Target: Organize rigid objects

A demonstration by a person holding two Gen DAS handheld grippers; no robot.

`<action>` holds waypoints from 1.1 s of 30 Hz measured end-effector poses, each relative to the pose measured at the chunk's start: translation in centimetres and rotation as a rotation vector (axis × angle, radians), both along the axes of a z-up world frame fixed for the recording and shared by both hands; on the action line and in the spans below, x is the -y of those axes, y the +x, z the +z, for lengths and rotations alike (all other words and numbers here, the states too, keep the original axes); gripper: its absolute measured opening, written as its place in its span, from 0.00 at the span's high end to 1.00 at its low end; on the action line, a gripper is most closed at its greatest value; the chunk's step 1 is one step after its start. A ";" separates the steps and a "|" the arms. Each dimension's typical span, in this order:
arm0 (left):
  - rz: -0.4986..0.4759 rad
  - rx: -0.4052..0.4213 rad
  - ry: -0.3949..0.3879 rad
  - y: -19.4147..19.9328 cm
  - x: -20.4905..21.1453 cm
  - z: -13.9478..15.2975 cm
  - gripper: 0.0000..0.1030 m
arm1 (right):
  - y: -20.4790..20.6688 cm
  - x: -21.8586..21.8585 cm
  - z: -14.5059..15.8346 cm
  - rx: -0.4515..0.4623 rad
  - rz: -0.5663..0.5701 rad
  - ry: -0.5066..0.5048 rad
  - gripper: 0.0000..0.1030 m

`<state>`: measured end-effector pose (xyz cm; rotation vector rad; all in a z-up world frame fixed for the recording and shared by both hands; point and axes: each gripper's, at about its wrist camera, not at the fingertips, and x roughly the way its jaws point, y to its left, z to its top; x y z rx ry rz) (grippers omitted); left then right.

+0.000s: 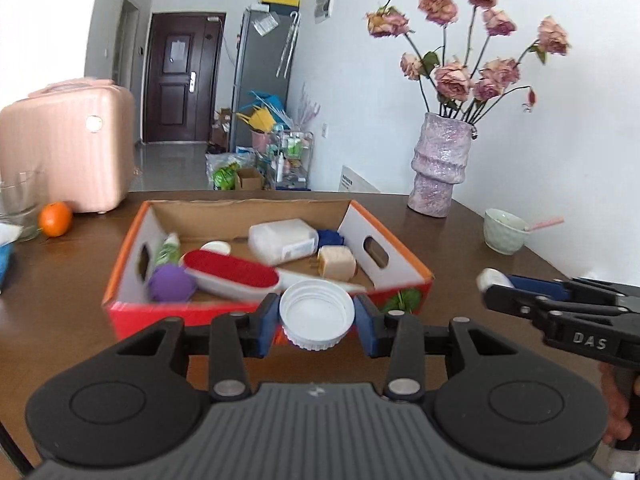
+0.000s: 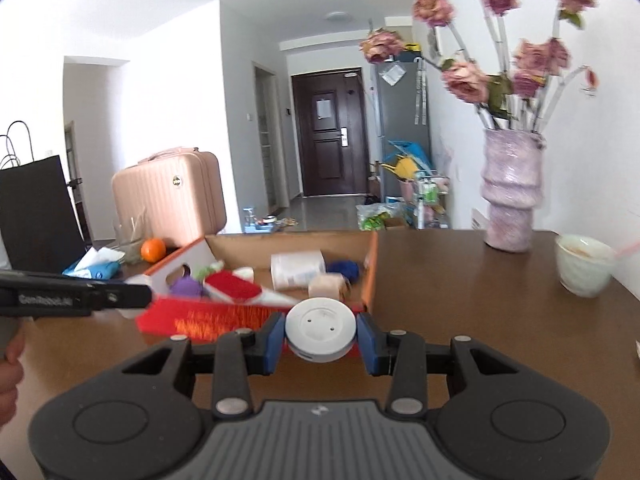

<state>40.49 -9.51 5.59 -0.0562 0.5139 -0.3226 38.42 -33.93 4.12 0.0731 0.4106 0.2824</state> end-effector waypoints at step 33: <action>0.270 0.037 0.079 7.7 -2.5 -4.0 0.24 | 11.7 -1.6 -4.3 0.054 -0.126 0.054 0.31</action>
